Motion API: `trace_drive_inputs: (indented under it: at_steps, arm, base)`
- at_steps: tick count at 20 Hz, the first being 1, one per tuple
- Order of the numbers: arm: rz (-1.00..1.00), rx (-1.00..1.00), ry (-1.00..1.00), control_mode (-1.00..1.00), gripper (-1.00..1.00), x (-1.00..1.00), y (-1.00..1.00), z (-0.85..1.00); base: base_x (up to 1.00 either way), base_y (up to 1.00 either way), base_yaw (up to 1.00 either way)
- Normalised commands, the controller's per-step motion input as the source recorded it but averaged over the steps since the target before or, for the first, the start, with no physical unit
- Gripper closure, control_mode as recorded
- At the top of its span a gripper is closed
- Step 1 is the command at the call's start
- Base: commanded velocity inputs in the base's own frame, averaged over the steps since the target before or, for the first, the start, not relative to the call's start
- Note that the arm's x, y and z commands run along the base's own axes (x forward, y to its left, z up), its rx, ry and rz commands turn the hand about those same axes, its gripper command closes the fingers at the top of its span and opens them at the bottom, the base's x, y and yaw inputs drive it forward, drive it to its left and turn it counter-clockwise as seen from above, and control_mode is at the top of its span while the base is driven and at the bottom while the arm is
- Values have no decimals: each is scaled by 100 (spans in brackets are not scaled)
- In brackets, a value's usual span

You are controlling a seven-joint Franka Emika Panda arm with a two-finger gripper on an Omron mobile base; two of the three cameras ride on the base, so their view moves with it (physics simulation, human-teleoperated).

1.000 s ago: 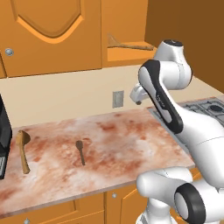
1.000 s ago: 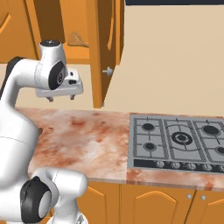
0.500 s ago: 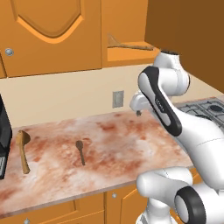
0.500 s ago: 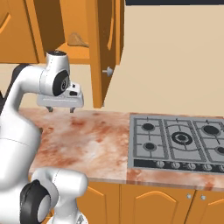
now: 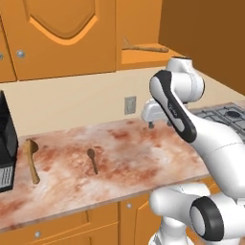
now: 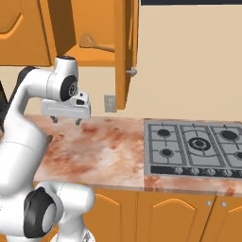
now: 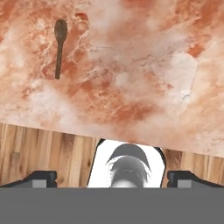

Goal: Organize the utensils by type. Pick up the wooden spoons from the counter and place them in the open cabinet. Then pick up the metallic utensils from the counter and place them in the open drawer.

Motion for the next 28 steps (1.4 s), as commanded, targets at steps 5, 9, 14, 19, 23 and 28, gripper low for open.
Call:
trace_drive_inputs:
  at_steps: [5,9,14,19,23,28]
  arm:
    - [0,0,0,100,-100,0,0,0]
    - [0,0,0,100,-100,0,0,0]
    - [0,0,0,100,-100,0,0,0]
    - [0,0,0,100,-100,0,0,0]
    - [0,0,0,100,-100,0,0,0]
    - [0,0,0,100,-100,0,0,0]
  base:
    - [-40,63,-7]
    - [-6,99,0]
    - [-12,86,0]
    - [-4,58,0]
    - [45,30,2]
    - [32,46,12]
